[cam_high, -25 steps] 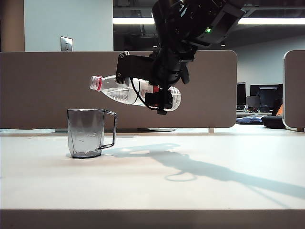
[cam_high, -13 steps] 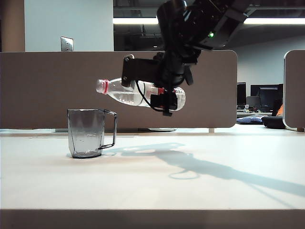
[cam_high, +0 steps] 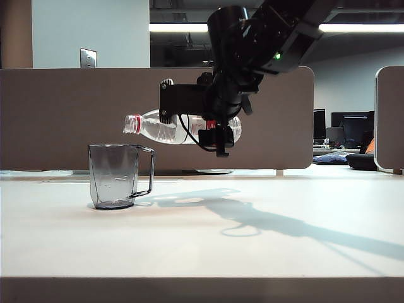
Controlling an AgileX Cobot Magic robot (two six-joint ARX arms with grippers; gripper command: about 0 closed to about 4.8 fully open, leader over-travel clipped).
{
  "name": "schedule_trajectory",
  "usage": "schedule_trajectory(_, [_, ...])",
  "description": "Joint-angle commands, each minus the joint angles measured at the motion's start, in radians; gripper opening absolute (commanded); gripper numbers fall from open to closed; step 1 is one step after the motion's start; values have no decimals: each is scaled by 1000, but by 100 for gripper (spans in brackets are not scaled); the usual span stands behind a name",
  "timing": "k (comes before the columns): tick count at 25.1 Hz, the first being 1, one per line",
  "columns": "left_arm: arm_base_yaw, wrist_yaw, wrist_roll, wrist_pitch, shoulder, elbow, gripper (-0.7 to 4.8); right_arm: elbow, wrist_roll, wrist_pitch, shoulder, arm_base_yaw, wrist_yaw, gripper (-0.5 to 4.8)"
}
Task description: Pick up the mineral water bottle on the table and pour water into the mug until it's half full.
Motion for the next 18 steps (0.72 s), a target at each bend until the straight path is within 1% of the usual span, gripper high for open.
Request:
schedule_trajectory(1, [1, 8, -1, -5, -3, 6, -3, 13, -53, 105, 9, 5, 16, 336])
schedule_trajectory(5, [-26, 2, 2, -16, -3, 6, -3, 13, -61, 119, 11, 8, 18, 336])
schedule_trajectory(18, [-27, 2, 3, -20, -5, 6, -3, 14, -61, 126, 11, 6, 43, 336])
